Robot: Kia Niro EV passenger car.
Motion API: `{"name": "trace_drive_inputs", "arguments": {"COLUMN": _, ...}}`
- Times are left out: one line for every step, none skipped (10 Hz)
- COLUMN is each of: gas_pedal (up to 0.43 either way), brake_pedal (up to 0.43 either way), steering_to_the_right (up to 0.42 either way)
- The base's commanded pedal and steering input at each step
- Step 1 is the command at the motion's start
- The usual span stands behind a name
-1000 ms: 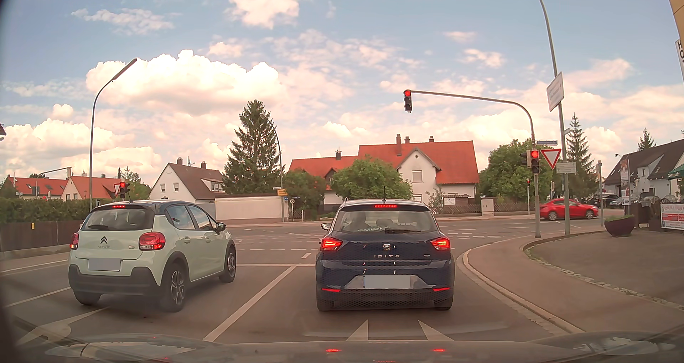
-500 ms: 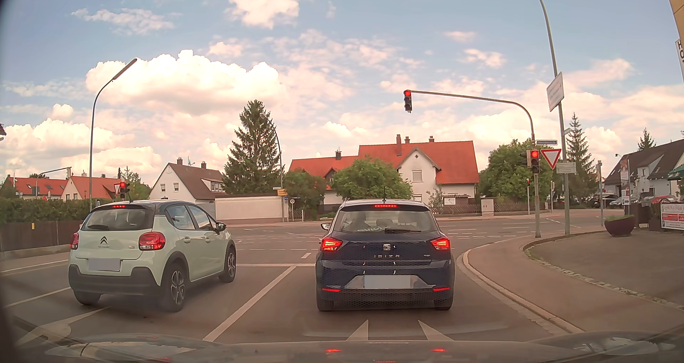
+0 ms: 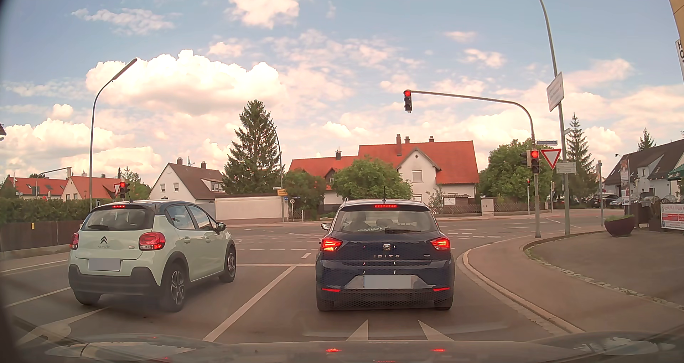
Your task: Follow the waypoints while adhering to traffic rules and regulations
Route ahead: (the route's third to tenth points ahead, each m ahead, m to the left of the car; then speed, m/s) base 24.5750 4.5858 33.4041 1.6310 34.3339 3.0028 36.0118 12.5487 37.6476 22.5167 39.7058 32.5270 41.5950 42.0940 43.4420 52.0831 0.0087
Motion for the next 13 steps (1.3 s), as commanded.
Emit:
{"name": "trace_drive_inputs", "arguments": {"gas_pedal": 0.000, "brake_pedal": 0.463, "steering_to_the_right": 0.010}}
{"name": "trace_drive_inputs", "arguments": {"gas_pedal": 0.000, "brake_pedal": 0.463, "steering_to_the_right": 0.009}}
{"name": "trace_drive_inputs", "arguments": {"gas_pedal": 0.000, "brake_pedal": 0.463, "steering_to_the_right": 0.009}}
{"name": "trace_drive_inputs", "arguments": {"gas_pedal": 0.000, "brake_pedal": 0.463, "steering_to_the_right": 0.010}}
{"name": "trace_drive_inputs", "arguments": {"gas_pedal": 0.000, "brake_pedal": 0.463, "steering_to_the_right": 0.009}}
{"name": "trace_drive_inputs", "arguments": {"gas_pedal": 0.000, "brake_pedal": 0.463, "steering_to_the_right": 0.010}}
{"name": "trace_drive_inputs", "arguments": {"gas_pedal": 0.000, "brake_pedal": 0.463, "steering_to_the_right": 0.009}}
{"name": "trace_drive_inputs", "arguments": {"gas_pedal": 0.000, "brake_pedal": 0.463, "steering_to_the_right": 0.010}}
{"name": "trace_drive_inputs", "arguments": {"gas_pedal": 0.000, "brake_pedal": 0.463, "steering_to_the_right": 0.009}}
{"name": "trace_drive_inputs", "arguments": {"gas_pedal": 0.000, "brake_pedal": 0.463, "steering_to_the_right": 0.010}}
{"name": "trace_drive_inputs", "arguments": {"gas_pedal": 0.000, "brake_pedal": 0.463, "steering_to_the_right": 0.009}}
{"name": "trace_drive_inputs", "arguments": {"gas_pedal": 0.000, "brake_pedal": 0.463, "steering_to_the_right": 0.010}}
{"name": "trace_drive_inputs", "arguments": {"gas_pedal": 0.000, "brake_pedal": 0.463, "steering_to_the_right": 0.013}}
